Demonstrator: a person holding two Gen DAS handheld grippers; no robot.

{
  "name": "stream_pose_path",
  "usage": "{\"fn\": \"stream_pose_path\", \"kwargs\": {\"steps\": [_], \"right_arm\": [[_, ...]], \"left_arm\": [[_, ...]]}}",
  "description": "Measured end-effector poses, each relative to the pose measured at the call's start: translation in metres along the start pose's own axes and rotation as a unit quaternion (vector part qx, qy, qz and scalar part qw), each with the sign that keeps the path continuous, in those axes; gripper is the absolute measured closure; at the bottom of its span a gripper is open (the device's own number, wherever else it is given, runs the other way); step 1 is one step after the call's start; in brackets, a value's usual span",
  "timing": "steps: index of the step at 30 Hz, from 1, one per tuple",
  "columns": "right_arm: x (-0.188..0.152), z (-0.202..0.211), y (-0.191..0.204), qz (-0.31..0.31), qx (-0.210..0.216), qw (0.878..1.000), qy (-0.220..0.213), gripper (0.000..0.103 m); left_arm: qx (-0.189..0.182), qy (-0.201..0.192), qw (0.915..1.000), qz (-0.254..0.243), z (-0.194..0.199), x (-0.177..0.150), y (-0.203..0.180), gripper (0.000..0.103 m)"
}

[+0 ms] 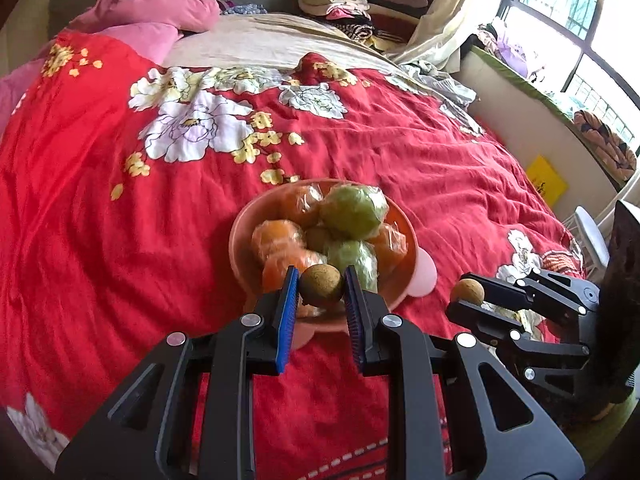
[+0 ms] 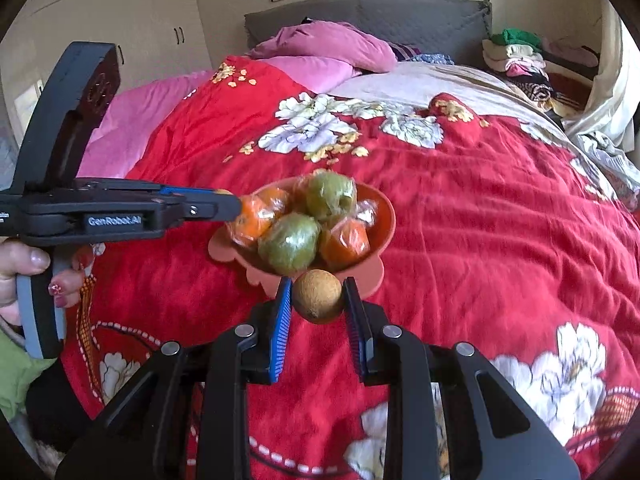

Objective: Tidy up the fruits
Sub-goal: 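Carry both small brown fruits over the pink bowl with both tools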

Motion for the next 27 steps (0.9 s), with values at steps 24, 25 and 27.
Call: {"fn": "stream_pose_path", "kwargs": {"steps": [24, 25, 27], "right_arm": [[0.013, -0.028, -0.003, 0.002, 0.007, 1.000, 0.007, 0.078], [0.013, -0.028, -0.003, 0.002, 0.007, 1.000, 0.007, 0.078], [0.014, -0.029, -0.003, 0.000, 0.007, 1.000, 0.006, 0.078]], "left_arm": [[0.006, 0.019, 0.9997, -0.013, -0.039, 0.027, 0.001, 0.088], [0.006, 0.019, 0.9997, -0.013, -0.040, 0.027, 0.002, 0.088], [0.006, 0.019, 0.9997, -0.013, -0.040, 0.027, 0.002, 0.088]]}}
Point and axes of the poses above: each gripper's, at about its wrist camera, not at the fingertips, and z roughly against the way its jaws point, y to its left, x to its top, the point moved 1 cm from there along -z, roughly the way its jaws point, and after that the axes turned 2 degrees about -x, right-handed, at the moved point
